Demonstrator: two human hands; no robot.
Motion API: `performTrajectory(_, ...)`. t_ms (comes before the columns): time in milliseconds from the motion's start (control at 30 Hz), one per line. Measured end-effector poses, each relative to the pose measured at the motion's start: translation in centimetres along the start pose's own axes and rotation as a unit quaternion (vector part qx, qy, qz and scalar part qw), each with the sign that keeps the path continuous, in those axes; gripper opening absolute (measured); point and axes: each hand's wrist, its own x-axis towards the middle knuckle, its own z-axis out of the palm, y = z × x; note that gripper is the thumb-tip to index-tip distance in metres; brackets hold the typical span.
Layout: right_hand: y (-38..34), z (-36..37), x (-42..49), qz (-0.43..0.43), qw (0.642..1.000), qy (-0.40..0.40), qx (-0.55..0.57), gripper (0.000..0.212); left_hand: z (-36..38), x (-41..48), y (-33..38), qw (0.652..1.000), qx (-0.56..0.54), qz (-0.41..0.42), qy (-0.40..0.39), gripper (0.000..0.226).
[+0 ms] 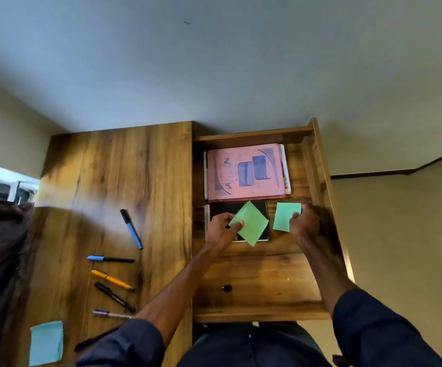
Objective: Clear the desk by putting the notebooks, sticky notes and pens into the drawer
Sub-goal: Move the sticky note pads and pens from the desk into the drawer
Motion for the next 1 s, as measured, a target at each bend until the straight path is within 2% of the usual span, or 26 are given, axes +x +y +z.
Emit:
performTrajectory(133,0.0,-0.4,0.1,-0.041,0.994,-0.016,-0.097,0.058,0.9,0.4,0.4,1.0,0.026,-0.007,-0.004,0.034)
performTrajectory(233,1.1,-0.1,-0.9,-0.123,0.972,0.013,-0.202,0.072,1.6,0.6,0.5,0.999,0.024,-0.022,-0.006,0.034)
performTrajectory(367,4.1,2.4,-1.5,-0.228,0.95,-0.095,-0.191,0.065,2.6,1.0,0.6,0.999,0.027,-0.032,-0.011,0.035)
performTrajectory(433,5.0,3.2,-1.6,-0.249,0.935,-0.136,-0.211,0.068,2.9,1.2,0.7,0.999,0.03,-0.034,-0.014,0.035)
performTrajectory(867,5.0,1.9,1.3,-0.219,0.943,-0.14,-0.208,0.061,4.2,1.6,1.2,0.997,0.049,-0.051,-0.021,0.033)
performTrajectory(933,4.8,1.6,1.2,-0.214,0.948,-0.141,-0.19,0.059,4.4,1.8,1.2,0.997,0.056,-0.051,-0.021,0.033)
performTrajectory(1000,4.3,1.0,0.9,-0.205,0.963,-0.122,-0.125,0.052,4.6,2.1,1.3,0.996,0.067,-0.046,-0.02,0.033)
